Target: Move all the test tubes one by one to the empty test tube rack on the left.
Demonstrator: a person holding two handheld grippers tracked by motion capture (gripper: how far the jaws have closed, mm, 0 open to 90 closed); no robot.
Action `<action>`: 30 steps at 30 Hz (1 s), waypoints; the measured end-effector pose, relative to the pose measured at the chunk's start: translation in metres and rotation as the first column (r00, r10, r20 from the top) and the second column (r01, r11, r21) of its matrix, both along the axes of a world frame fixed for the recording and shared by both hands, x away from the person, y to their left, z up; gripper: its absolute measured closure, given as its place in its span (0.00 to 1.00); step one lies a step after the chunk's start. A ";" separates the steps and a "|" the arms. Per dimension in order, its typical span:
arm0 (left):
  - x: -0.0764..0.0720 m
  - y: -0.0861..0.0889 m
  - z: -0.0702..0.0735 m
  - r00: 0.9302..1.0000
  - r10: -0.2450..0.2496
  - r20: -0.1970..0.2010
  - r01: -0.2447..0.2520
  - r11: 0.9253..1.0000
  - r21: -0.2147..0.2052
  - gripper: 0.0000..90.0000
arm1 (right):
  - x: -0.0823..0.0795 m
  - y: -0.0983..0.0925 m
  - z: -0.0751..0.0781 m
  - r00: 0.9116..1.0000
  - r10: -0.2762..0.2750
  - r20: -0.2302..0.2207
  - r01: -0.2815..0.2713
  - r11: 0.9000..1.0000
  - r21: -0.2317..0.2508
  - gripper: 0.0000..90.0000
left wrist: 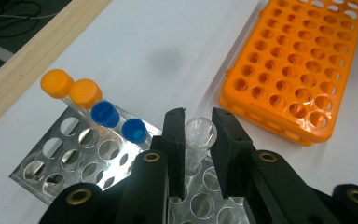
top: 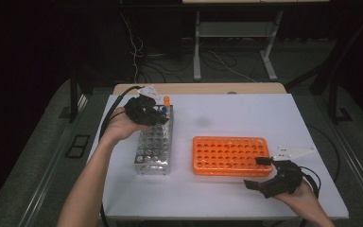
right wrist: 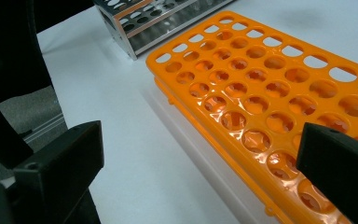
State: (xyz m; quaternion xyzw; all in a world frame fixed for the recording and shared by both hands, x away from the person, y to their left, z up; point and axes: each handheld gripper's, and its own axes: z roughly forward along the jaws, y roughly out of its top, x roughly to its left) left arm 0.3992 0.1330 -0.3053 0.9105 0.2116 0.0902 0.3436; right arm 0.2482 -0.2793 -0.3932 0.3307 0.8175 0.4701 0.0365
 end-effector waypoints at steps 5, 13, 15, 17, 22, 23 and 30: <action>0.001 0.000 -0.007 1.000 0.005 -0.008 -0.005 1.000 -0.001 0.83 | -0.001 -0.002 -0.001 1.000 -0.007 -0.003 0.007 1.000 0.005 0.00; 0.002 -0.003 -0.018 1.000 0.001 -0.015 -0.001 1.000 0.004 0.83 | -0.001 -0.005 -0.003 1.000 -0.012 -0.005 0.012 1.000 0.007 0.00; 0.002 -0.003 -0.023 1.000 0.000 -0.018 0.000 1.000 0.005 0.83 | -0.001 -0.006 -0.003 1.000 -0.013 -0.002 0.013 1.000 0.007 0.00; 0.002 -0.003 -0.027 1.000 -0.005 -0.019 0.005 1.000 0.013 0.83 | -0.001 -0.006 -0.004 1.000 -0.014 -0.001 0.014 1.000 0.009 0.00; 0.001 -0.001 -0.032 1.000 0.009 -0.028 -0.009 1.000 -0.002 0.82 | -0.001 -0.008 -0.005 1.000 -0.019 -0.002 0.019 1.000 0.009 0.00; 0.000 -0.001 -0.031 0.999 0.015 -0.033 -0.015 1.000 -0.016 0.80 | -0.001 -0.008 -0.005 1.000 -0.021 -0.001 0.021 1.000 0.010 0.00; -0.007 0.009 -0.018 0.998 0.054 -0.039 -0.057 0.995 -0.077 0.66 | -0.002 -0.010 -0.006 1.000 -0.030 0.002 0.030 0.999 0.015 0.00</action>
